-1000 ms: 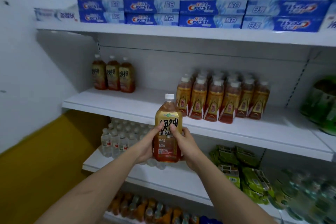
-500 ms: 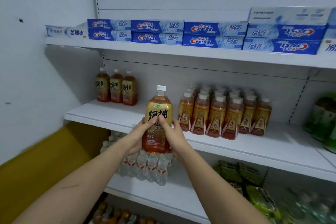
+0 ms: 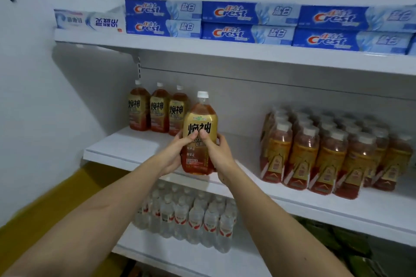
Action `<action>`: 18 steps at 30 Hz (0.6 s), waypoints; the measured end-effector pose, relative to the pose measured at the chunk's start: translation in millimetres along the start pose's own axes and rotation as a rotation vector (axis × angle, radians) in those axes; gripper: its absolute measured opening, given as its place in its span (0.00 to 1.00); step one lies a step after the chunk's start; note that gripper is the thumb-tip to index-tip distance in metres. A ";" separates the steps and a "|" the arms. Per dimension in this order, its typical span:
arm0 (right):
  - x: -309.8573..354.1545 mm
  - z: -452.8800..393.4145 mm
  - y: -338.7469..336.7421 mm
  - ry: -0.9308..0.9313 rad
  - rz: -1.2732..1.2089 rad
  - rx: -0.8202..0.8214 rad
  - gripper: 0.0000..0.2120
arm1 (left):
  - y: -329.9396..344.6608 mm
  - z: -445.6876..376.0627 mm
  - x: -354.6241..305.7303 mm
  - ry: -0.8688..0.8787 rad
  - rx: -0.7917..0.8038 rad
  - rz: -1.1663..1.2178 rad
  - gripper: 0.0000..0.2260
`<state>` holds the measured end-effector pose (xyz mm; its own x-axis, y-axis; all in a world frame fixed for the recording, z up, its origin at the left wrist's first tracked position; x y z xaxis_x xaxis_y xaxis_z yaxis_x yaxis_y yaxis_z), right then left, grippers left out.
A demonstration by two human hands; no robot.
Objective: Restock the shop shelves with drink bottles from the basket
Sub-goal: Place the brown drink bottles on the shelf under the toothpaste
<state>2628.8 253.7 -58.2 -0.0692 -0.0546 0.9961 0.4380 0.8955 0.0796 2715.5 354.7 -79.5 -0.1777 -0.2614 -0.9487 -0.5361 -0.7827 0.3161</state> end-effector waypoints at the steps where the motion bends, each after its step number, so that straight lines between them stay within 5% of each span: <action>1: -5.2 -11.0 8.5 -0.002 0.003 0.009 0.28 | -10.8 -8.4 0.3 -0.009 -0.011 0.009 0.32; 9: -47.0 -76.4 74.8 0.026 -0.031 0.030 0.26 | -96.3 -57.6 -3.8 -0.033 -0.001 -0.026 0.30; 12: -50.0 -95.7 98.7 0.016 -0.017 0.080 0.21 | -124.2 -68.1 -9.9 -0.035 -0.003 -0.024 0.38; 18: -61.6 -125.1 146.8 -0.080 0.180 0.241 0.29 | -187.1 -80.2 -28.8 0.000 -0.050 -0.038 0.52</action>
<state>2809.5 333.2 -103.1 -0.0842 0.1403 0.9865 0.2252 0.9671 -0.1183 2887.1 463.3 -111.2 -0.1581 -0.2304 -0.9602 -0.5005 -0.8196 0.2790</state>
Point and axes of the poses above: each hand's wrist, its own z-axis away from the middle knuckle, its own y-axis out of the palm, x = y × z, the point moved 5 cm from there along -z, towards the middle knuckle, and after that the axes turned 3 degrees about -x, right-handed, at the moved point
